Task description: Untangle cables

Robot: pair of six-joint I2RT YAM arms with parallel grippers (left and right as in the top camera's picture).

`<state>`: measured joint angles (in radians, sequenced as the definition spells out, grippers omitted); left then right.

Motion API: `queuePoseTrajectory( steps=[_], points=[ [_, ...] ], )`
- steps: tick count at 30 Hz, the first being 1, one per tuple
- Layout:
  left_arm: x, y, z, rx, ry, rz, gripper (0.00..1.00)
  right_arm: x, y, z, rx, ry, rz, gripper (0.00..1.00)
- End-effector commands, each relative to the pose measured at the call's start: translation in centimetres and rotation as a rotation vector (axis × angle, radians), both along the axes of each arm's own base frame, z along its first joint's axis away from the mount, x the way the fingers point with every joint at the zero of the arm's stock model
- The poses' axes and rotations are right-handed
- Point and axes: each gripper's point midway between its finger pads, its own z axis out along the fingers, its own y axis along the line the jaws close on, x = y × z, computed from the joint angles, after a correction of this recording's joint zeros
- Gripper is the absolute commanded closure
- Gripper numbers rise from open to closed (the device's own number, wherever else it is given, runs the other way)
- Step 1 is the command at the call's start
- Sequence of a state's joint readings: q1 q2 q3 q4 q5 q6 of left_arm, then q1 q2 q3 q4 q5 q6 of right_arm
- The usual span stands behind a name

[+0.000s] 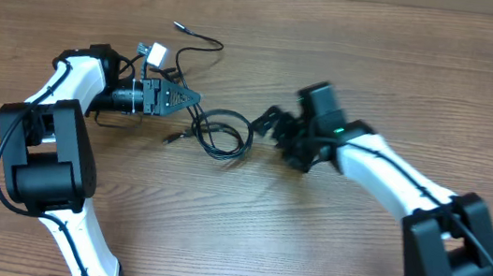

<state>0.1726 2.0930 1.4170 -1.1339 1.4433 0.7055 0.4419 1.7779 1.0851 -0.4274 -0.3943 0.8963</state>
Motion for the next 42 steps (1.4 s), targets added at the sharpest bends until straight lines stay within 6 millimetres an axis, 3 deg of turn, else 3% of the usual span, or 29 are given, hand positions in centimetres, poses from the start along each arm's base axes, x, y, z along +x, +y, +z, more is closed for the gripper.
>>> queuePoseTrajectory(
  steps=[1, 4, 6, 9, 11, 13, 15, 18, 20, 22, 24, 28, 32, 36, 39, 42],
  points=[
    [0.3, 0.2, 0.1, -0.021, -0.029, 0.007, 0.96, 1.1, -2.0, 2.7, 0.092, 0.023, -0.057, 0.00],
    [0.3, 0.1, 0.2, -0.037, 0.034, 0.015, 0.96, 0.3, -4.9, 0.7, -0.033, 0.129, -0.206, 0.00],
    [0.3, 0.1, 0.4, -0.061, 0.123, 0.027, 0.96, -0.2, -5.0, 0.2, -0.057, 0.157, -0.247, 0.01],
    [0.4, 0.1, 0.4, -0.083, 0.273, 0.042, 0.96, -0.8, -4.2, -0.3, -0.053, 0.165, -0.247, 0.15],
    [0.3, 0.1, 0.3, -0.093, 0.370, 0.052, 0.96, -1.1, -3.3, -0.5, -0.086, 0.094, -0.145, 0.17],
    [0.4, 0.2, 0.2, -0.085, 0.365, 0.053, 0.96, -1.2, -2.2, -0.3, -0.123, -0.030, 0.053, 0.16],
    [0.4, 0.2, 0.1, -0.083, 0.383, 0.055, 0.96, -2.3, -2.2, -0.3, -0.170, -0.123, 0.300, 0.16],
    [0.7, 0.3, -0.4, -0.067, 0.470, 0.070, 0.96, -2.6, -2.5, 1.6, -0.108, -0.187, 0.415, 0.16],
    [1.0, 0.5, -1.6, -0.020, 0.582, 0.099, 0.96, -3.0, -1.4, 3.4, -0.036, -0.303, 0.559, 0.14],
    [1.4, 0.8, -2.7, -0.002, 0.834, 0.168, 0.96, -4.6, 0.6, 5.3, 0.101, -0.421, 0.745, 0.12],
    [1.5, 0.9, -3.0, -0.017, 1.022, 0.215, 0.96, -5.0, 1.1, 5.3, 0.101, -0.451, 0.793, 0.12],
    [1.5, 0.6, -3.0, -0.048, 1.218, 0.247, 0.96, -4.9, 1.9, 4.1, 0.032, -0.495, 0.818, 0.13],
    [1.5, 0.6, -2.9, -0.086, 1.399, 0.284, 0.96, -5.1, 4.2, 3.0, 0.000, -0.609, 0.856, 0.18],
    [1.7, 0.3, -1.6, -0.165, 1.430, 0.236, 0.96, -2.8, 4.7, 2.5, -0.100, -0.628, 0.663, 0.19],
    [1.8, 0.3, -1.5, -0.169, 1.425, 0.233, 0.96, -2.2, 6.1, 2.8, -0.061, -0.657, 0.614, 0.22],
    [2.0, 0.2, -0.2, -0.230, 1.401, 0.183, 0.96, 0.1, 6.1, 0.1, -0.147, -0.623, 0.451, 0.25]
  ],
)
